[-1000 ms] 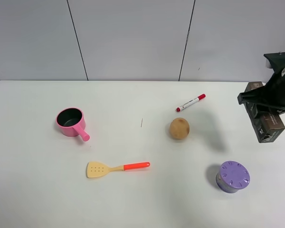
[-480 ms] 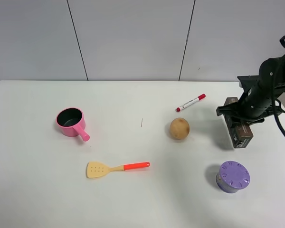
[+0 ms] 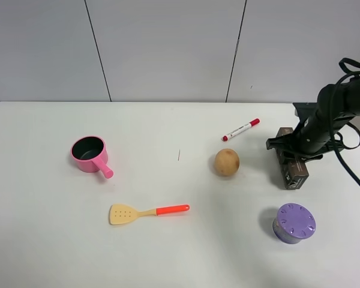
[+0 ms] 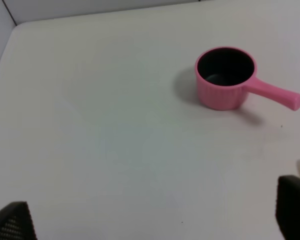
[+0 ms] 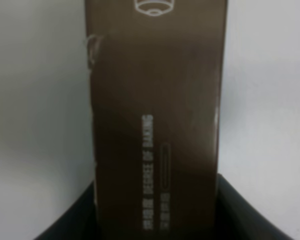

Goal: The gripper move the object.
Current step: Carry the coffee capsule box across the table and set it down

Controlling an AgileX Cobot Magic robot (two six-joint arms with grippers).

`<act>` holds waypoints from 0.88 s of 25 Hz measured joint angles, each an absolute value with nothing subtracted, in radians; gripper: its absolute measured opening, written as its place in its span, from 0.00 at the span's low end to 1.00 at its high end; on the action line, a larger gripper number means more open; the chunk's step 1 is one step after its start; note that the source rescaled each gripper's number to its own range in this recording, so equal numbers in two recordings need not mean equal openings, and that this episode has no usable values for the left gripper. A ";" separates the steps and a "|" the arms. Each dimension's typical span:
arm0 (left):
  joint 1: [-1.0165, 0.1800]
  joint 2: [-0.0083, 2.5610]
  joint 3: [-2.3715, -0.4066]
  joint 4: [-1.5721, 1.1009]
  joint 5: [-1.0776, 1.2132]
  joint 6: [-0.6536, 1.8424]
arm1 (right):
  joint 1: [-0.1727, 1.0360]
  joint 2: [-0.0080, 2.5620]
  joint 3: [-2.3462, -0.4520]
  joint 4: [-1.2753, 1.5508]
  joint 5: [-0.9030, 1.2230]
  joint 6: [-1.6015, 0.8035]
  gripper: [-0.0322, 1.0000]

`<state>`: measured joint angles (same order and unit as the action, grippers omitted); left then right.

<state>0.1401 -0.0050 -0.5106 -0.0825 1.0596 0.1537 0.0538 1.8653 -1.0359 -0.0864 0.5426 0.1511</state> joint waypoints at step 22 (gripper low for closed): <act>0.140 -0.005 -0.511 -0.082 1.060 0.154 | 0.054 1.874 -1.037 -0.047 0.593 0.132 0.95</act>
<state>0.1401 -0.0050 -0.5106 -0.0825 1.0596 0.1537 0.0538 1.8743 -1.0370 -0.0471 0.5927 0.1319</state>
